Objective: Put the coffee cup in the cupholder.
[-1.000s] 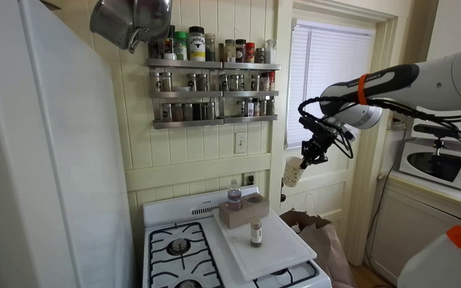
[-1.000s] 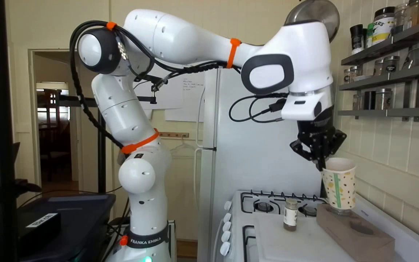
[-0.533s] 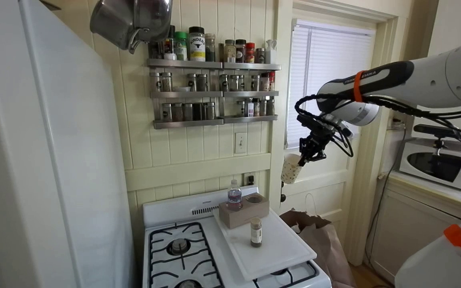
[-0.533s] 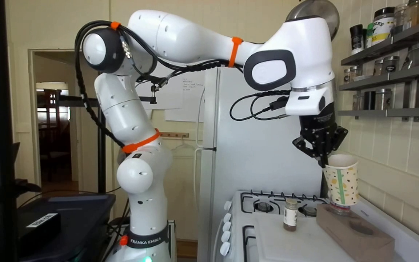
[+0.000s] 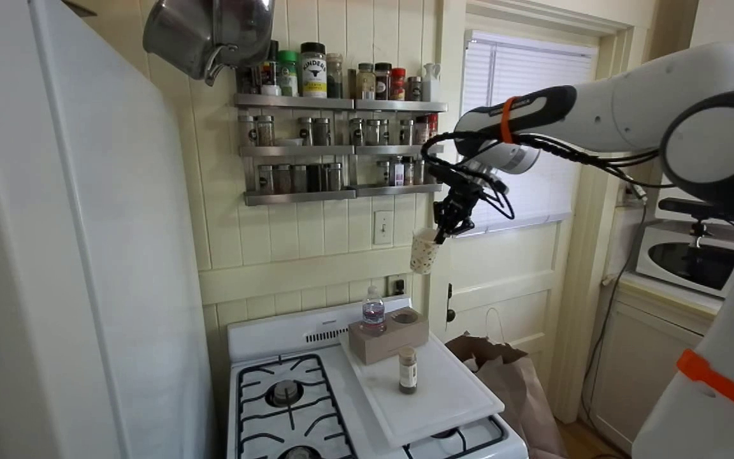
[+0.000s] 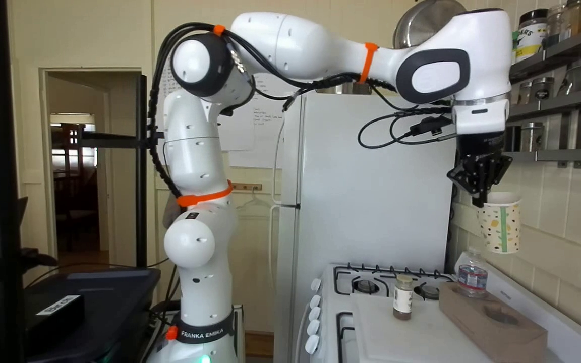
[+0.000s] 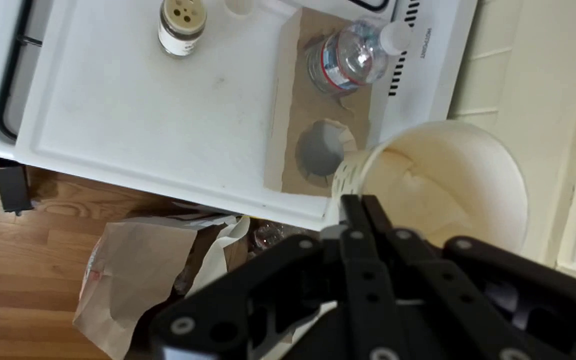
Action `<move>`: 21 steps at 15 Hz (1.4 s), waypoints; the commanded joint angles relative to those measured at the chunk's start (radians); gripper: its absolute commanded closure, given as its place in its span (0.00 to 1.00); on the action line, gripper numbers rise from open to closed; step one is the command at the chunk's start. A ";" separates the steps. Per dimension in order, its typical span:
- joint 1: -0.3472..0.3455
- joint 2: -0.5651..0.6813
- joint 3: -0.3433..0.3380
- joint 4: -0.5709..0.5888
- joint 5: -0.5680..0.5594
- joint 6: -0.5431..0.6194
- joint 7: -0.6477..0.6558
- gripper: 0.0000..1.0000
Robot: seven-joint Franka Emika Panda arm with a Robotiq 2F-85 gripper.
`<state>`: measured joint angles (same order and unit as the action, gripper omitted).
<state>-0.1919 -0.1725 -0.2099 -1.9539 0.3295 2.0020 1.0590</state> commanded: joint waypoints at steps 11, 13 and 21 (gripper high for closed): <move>0.035 0.311 0.057 0.202 -0.005 -0.081 0.051 0.99; 0.038 0.359 0.060 0.236 -0.002 -0.091 0.057 0.99; 0.041 0.461 0.051 0.300 -0.007 -0.129 0.127 0.99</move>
<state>-0.1537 0.2552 -0.1516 -1.6926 0.3239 1.9276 1.1450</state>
